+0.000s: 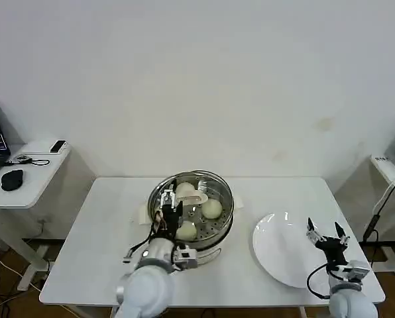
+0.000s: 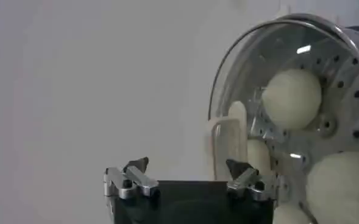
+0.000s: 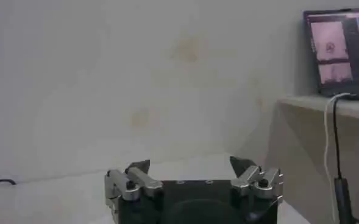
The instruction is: Take steamed baozi put them in steamer then cover it.
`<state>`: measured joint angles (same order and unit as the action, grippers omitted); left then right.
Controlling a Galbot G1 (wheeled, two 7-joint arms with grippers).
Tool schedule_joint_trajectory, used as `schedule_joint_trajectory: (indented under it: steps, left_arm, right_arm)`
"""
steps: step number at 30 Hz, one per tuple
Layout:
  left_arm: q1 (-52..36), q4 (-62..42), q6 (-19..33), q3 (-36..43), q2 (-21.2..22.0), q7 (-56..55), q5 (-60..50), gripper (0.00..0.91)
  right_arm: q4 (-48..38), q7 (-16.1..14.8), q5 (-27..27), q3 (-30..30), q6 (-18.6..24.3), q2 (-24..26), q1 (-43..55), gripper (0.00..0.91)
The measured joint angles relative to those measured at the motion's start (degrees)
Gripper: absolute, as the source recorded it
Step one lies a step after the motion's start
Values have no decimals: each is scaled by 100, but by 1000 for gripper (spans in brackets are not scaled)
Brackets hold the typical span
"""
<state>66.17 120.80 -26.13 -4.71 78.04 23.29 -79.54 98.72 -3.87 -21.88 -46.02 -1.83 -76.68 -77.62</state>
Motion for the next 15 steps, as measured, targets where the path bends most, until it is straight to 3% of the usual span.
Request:
schedule_joint_trajectory:
  steps: [8, 15]
  left_arm:
    - [520, 878, -3, -609, -317, 54, 720, 907]
    - [1096, 1154, 268, -1682, -327, -413, 2454, 907]
  right_arm:
    - [120, 20, 2, 111, -74, 23, -57, 907]
    - [186, 37, 21, 296, -89, 38, -70, 907]
